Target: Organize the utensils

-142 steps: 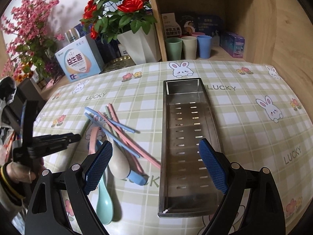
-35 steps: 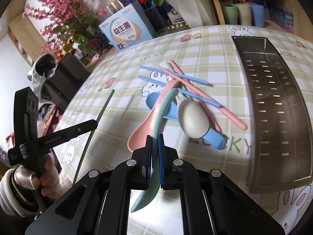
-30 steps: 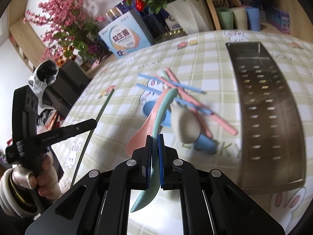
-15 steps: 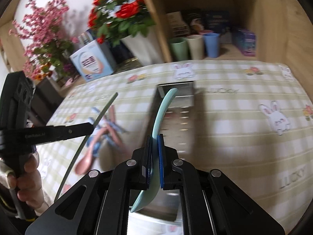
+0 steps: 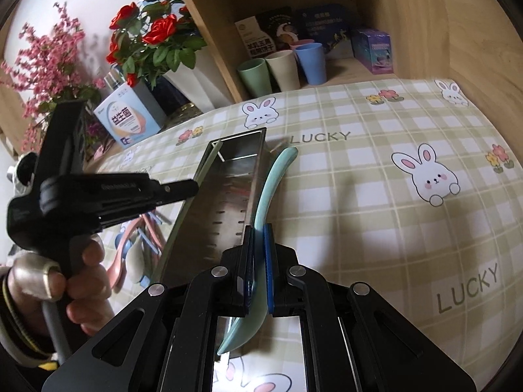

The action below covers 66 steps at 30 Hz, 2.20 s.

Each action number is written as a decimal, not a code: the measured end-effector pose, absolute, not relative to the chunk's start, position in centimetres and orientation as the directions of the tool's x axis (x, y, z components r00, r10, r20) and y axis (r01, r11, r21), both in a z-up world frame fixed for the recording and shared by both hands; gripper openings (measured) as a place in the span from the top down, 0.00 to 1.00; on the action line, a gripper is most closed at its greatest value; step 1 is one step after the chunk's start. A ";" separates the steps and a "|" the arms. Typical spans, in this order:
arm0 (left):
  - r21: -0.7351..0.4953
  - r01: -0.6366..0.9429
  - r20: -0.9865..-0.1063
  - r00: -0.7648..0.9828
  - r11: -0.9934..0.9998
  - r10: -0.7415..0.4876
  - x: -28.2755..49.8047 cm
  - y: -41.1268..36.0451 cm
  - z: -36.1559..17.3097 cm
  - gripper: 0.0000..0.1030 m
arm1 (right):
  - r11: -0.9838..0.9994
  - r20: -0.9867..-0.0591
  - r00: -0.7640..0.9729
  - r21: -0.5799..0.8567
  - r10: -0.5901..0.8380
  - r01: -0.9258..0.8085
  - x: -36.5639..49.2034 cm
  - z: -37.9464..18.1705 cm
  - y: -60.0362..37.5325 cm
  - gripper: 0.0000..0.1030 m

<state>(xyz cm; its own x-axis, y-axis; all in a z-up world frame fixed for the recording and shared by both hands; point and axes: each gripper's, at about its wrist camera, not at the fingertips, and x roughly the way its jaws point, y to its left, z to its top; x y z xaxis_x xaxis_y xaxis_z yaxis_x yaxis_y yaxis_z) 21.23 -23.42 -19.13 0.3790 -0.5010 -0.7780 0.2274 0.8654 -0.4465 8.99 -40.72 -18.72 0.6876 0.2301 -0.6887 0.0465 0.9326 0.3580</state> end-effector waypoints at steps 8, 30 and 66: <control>-0.387 0.263 -0.802 0.377 0.884 -0.463 21.4 -23.3 -20.1 0.94 | 0.933 -0.693 0.681 0.358 0.237 0.039 9.4 -18.8 -40.0 0.94; -0.316 0.331 -0.816 0.383 0.889 -0.432 19.3 -21.0 -18.1 0.94 | 0.960 -0.739 0.635 0.281 0.225 -0.013 9.8 -18.6 -36.5 0.94; -0.108 0.218 -0.771 0.598 0.970 -0.220 15.5 -6.1 -17.1 0.48 | 0.988 -0.879 0.455 0.157 0.139 0.001 13.3 -22.7 -30.9 0.94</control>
<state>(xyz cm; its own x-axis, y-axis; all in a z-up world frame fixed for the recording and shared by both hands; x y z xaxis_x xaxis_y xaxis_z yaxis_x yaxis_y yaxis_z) 15.54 -6.07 -17.14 0.5981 -0.2204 -0.7705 0.2179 0.9699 -0.1084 13.31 -30.90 -22.67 0.4551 0.1393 -0.8795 0.0014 0.9876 0.1572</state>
